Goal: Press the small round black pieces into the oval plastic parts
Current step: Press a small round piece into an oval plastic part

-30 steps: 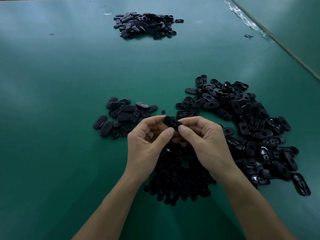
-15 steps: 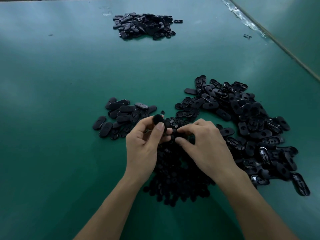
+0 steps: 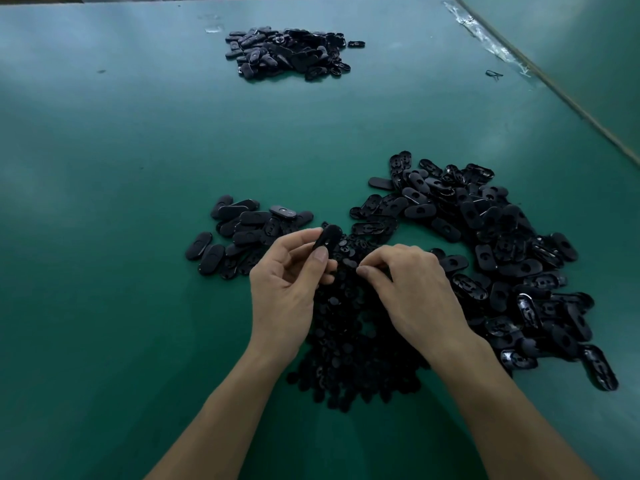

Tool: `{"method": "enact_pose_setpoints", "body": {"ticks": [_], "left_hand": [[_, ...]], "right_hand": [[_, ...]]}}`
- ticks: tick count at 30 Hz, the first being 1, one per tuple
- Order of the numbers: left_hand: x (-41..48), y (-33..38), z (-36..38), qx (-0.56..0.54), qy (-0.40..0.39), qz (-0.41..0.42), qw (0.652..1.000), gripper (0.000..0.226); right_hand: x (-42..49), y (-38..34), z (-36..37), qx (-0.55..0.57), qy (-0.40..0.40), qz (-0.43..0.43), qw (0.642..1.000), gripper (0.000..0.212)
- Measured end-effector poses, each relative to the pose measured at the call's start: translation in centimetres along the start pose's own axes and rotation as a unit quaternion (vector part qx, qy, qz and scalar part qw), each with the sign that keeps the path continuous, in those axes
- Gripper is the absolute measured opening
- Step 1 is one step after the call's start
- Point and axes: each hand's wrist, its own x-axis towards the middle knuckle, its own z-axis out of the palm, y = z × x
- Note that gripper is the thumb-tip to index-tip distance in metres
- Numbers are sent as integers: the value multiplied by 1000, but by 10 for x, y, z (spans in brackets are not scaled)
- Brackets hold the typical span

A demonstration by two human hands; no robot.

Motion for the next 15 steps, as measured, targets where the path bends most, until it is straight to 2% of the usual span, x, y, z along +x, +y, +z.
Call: {"method": "enact_pose_setpoints", "body": {"ticks": [3,12,15], "left_hand": [[0,1,0,1,2,4,1000,25],[-1,-1,0,8,-4,-3,1000,24],[-1,0,0,18,-13,-3,1000,25]], "right_hand": [[0,2,0,16,5,1,1000,16],[-2,-3,-10,218,59,1,974,5],[-3,-3,-14,292,48,14,955,17]]}}
